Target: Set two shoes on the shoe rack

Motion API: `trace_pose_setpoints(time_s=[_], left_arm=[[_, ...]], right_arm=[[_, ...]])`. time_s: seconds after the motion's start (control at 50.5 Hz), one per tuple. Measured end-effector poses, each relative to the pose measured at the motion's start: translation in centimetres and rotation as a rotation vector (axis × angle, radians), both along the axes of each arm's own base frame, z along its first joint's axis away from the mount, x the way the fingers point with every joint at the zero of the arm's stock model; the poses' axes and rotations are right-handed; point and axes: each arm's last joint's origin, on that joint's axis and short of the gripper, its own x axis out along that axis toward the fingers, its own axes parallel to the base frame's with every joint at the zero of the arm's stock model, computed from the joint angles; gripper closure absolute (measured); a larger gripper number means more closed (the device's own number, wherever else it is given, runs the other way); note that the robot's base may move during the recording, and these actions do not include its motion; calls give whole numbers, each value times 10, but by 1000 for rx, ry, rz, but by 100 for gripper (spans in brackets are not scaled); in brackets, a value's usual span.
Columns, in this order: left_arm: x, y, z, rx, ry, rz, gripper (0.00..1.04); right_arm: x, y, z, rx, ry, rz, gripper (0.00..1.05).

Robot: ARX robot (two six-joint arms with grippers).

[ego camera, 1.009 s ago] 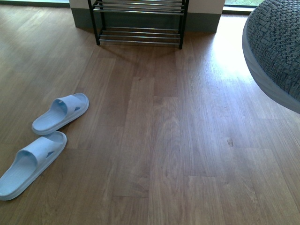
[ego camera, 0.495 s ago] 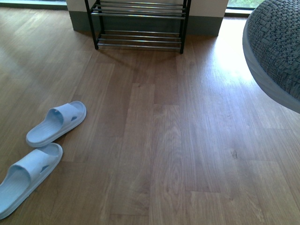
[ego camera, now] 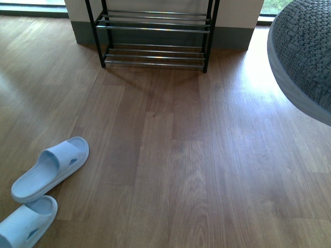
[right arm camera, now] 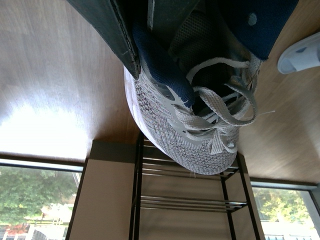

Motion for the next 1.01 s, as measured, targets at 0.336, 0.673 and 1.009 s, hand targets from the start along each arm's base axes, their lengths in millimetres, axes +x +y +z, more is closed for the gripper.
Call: trace_pose_setpoints(time_s=[0.336,0.673,1.009], left_arm=[[0,0,0,3,0,9,103],[0,0,0,-1,1,-3,103],[0,0,0,1,0,1,103]], right_arm=[[0,0,0,1,0,6,103],[0,0,0,0,2,-11,103],[0,0,0,0,1,-1,103]])
